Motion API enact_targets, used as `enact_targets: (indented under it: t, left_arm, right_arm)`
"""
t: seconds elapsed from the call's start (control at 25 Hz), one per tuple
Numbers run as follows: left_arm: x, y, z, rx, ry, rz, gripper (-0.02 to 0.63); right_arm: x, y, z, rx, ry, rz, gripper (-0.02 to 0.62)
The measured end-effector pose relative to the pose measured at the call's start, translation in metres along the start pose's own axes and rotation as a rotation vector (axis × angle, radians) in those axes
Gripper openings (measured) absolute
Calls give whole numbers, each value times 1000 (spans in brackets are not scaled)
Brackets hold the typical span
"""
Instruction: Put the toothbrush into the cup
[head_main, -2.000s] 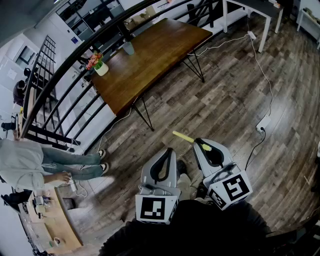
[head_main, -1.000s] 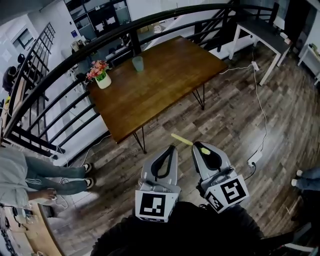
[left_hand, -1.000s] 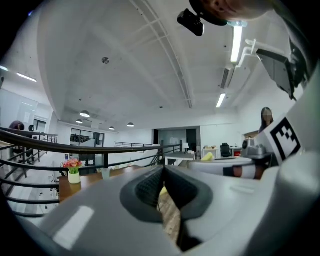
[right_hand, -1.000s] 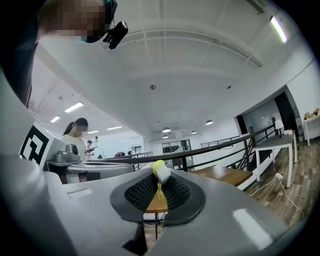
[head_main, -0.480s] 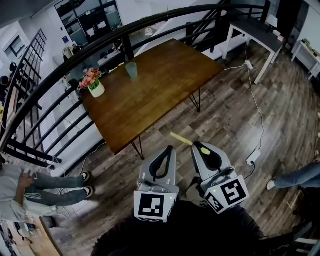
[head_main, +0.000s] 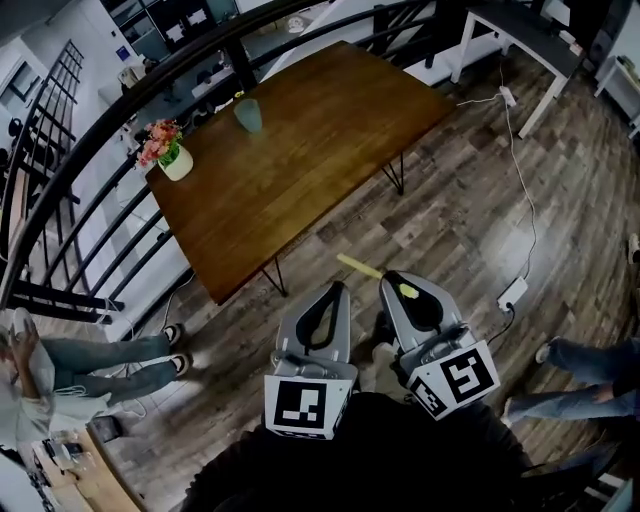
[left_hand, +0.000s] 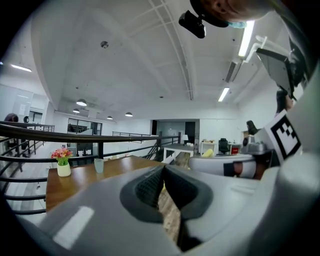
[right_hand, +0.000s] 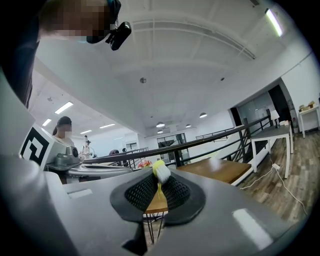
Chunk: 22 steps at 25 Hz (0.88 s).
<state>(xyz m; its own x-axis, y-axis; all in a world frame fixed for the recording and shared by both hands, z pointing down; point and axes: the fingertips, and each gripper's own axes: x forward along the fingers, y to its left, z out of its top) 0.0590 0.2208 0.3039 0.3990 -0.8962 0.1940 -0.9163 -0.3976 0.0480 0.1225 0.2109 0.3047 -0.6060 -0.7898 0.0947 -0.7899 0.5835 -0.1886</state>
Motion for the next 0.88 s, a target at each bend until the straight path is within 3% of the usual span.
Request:
enact_targets:
  t: [0.32, 0.68, 0.88]
  left_arm:
    - [66, -9, 20, 37, 19, 29, 9]
    - [116, -19, 62, 101, -38, 112, 9]
    - [131, -24, 60, 116, -43, 141, 9]
  right_arm:
    - [31, -61, 20, 43, -22, 36, 21]
    - [53, -108, 64, 24, -109, 131, 21]
    - [61, -124, 67, 11, -119, 172, 21]
